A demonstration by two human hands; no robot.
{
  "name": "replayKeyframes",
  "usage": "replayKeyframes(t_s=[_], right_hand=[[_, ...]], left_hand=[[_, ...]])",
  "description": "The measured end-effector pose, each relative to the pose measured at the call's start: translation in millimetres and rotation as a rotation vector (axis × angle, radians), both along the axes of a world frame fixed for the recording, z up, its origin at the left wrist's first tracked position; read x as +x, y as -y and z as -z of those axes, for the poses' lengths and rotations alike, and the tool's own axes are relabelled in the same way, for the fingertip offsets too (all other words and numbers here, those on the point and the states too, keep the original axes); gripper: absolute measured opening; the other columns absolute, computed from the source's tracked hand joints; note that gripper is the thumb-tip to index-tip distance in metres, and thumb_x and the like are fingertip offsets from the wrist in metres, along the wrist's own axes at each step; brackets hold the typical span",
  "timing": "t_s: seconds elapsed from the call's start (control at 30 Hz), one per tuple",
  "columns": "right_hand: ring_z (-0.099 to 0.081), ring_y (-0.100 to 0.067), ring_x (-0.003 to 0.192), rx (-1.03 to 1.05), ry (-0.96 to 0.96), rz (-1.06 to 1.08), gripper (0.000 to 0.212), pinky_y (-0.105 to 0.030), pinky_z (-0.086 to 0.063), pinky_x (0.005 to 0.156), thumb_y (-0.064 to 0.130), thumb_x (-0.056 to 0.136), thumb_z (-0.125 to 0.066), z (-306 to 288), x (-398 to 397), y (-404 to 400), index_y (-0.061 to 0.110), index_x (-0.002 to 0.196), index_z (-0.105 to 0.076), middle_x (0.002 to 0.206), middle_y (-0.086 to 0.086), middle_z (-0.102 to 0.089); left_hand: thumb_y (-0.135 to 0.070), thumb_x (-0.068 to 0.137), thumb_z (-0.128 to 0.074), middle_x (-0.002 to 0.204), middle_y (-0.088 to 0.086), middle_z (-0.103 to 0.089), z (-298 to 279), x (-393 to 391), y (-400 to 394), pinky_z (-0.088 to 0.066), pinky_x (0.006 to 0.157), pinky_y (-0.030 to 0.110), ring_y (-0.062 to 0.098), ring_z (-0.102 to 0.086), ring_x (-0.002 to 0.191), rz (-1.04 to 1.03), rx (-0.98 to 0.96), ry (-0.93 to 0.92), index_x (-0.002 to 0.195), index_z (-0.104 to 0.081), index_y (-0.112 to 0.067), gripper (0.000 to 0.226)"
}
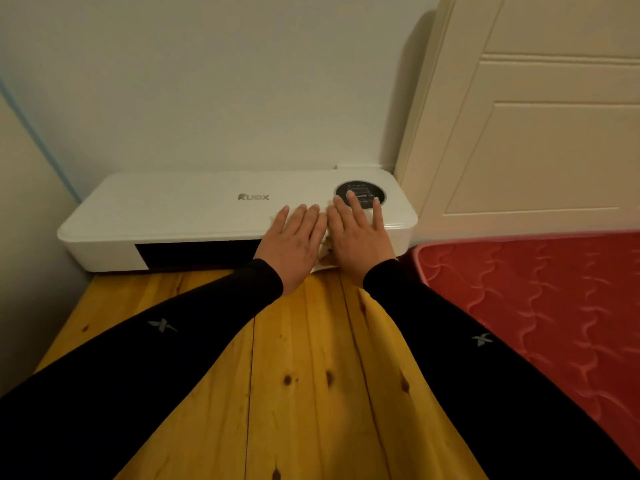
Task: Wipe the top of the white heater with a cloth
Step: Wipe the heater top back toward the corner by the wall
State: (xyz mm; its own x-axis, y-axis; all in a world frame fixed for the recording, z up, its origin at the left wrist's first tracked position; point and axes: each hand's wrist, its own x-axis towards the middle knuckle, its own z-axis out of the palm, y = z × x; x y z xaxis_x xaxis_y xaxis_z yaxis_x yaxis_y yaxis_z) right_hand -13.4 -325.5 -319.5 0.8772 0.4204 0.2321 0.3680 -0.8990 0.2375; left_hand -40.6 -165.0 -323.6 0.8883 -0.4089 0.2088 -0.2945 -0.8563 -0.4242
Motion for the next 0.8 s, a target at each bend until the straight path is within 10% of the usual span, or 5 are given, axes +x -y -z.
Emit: replayKeyframes(t_s=[0.8], right_hand=[[0.010,-0.032,0.154,0.000,-0.039,0.133,0.068,-0.059,-0.002,0.122,0.044,0.105,-0.033,-1.1,8.2,81.6,0.009,0.159,-0.008,0.169,-0.010,0.000]], left_hand=[[-0.036,0.101,-0.040,0.162,0.019,-0.017,1.3,18.5,86.2,-0.016,0.121,0.052,0.036,-0.017,0.149,0.083,-0.079,0.034,0.154,-0.004,-0.004,0.072]])
